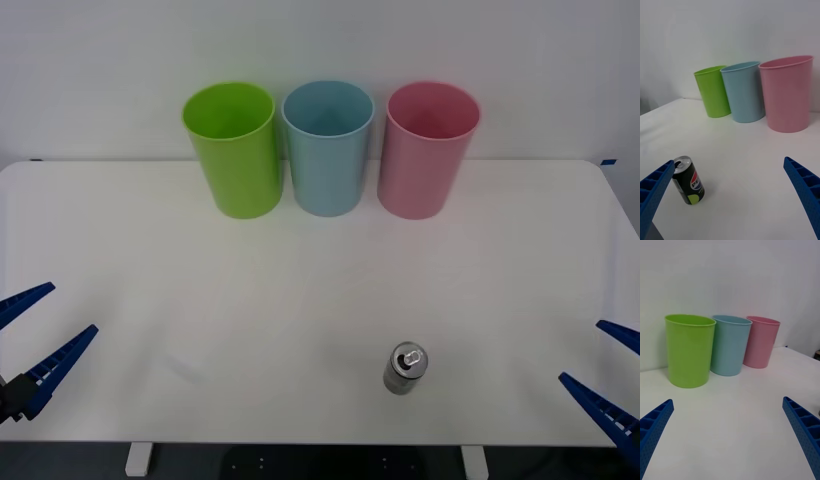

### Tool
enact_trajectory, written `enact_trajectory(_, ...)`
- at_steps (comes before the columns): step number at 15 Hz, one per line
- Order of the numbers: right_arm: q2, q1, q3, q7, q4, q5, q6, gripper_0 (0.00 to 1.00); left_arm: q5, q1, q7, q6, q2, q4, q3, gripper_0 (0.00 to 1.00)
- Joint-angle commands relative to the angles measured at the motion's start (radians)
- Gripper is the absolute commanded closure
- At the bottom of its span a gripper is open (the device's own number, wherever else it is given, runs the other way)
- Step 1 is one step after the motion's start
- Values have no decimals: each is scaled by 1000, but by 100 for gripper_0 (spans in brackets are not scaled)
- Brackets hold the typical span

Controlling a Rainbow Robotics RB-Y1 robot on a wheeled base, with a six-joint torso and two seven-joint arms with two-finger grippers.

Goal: Grasp the object on the table and drop it into the matching bin: aluminum can to the light blue bin, PET bottle to the pink bin.

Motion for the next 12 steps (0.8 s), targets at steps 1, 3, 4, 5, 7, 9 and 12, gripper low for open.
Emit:
enact_trajectory(1,-10,25,15,32,0,1,-6,0,0,0,0,0,0,0,0,0)
enact_trajectory(3,-19,37,32,55,2,3,-6,0,0,0,0,0,0,0,0,0)
enact_trajectory(4,-22,46,41,101,2,3,-4,0,0,0,0,0,0,0,0,0)
enact_trajectory(5,-25,52,50,140,12,3,-3,0,0,0,0,0,0,0,0,0)
enact_trajectory(7,-41,43,78,203,58,1,-9,0,0,0,0,0,0,0,0,0)
enact_trajectory(9,-53,23,96,227,115,3,-33,0,0,0,0,0,0,0,0,0)
enact_trajectory(12,-53,-3,138,246,158,18,-36,0,0,0,0,0,0,0,0,0)
